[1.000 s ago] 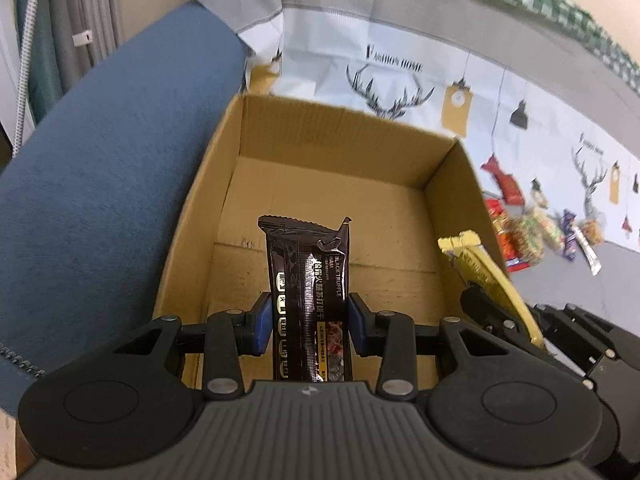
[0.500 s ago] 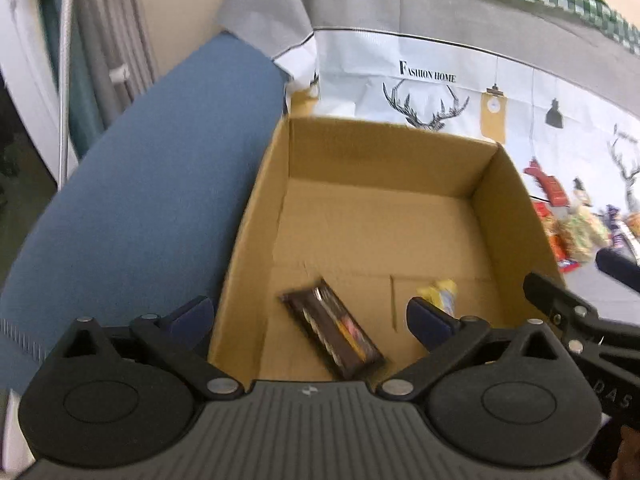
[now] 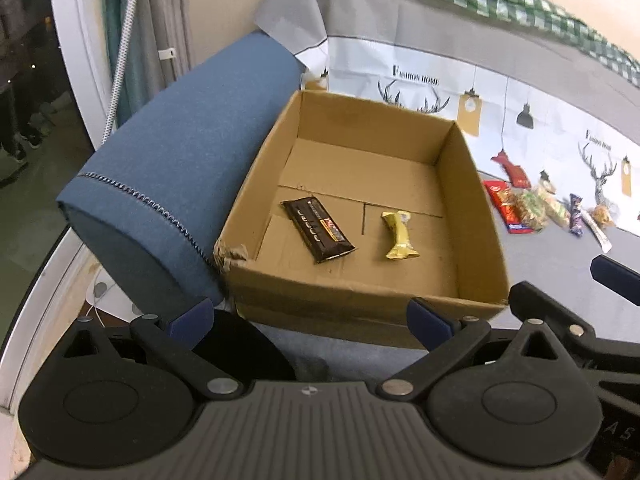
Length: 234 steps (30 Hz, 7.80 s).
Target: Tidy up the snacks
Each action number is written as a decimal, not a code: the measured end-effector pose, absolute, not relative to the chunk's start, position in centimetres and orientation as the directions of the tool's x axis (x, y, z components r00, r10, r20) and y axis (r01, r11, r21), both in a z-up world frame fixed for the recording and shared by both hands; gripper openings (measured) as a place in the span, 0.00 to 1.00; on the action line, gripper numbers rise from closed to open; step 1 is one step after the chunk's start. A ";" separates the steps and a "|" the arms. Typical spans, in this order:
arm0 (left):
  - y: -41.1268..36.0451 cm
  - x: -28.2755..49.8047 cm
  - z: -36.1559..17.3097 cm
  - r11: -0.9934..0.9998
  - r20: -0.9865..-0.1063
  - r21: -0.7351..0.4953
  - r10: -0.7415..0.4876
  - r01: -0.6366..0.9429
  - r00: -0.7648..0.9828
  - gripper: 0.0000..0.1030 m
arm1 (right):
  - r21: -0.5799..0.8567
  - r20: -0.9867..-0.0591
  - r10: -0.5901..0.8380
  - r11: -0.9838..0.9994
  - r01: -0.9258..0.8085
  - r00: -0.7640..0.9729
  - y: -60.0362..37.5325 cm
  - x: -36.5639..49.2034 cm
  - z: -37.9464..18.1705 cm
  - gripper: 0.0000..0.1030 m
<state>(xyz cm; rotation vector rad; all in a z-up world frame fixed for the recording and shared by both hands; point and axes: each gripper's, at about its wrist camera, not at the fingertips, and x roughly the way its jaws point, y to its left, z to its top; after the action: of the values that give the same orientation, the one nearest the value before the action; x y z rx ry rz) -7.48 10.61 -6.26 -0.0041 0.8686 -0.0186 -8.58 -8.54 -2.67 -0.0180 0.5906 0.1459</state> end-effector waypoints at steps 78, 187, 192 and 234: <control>5.0 -8.3 -6.4 0.992 -0.820 0.087 0.022 0.087 0.571 1.00 | 0.213 -0.527 0.157 0.976 -0.049 0.835 -14.5 -12.7 -3.6 0.99; 0.8 -3.5 -0.9 0.968 -0.847 -0.075 -0.188 0.239 0.497 0.80 | 0.530 -0.485 0.138 0.831 0.165 0.863 -29.3 -13.1 -4.0 0.06; 4.6 -7.8 -1.1 0.977 -0.832 -0.084 -0.176 0.195 0.526 0.80 | 0.530 -0.468 0.234 0.846 0.059 0.853 -23.9 -16.2 -1.9 0.06; 8.8 -11.2 -1.4 0.969 -0.797 -0.184 -0.245 0.165 0.552 0.80 | 0.405 -0.473 0.253 0.913 -0.046 0.844 -17.4 -17.2 1.2 0.06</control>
<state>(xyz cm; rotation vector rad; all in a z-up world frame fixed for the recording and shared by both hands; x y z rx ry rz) -11.19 8.78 -1.41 -0.0908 0.9561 -0.2432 -17.24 -17.41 1.17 0.3932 0.5465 0.1624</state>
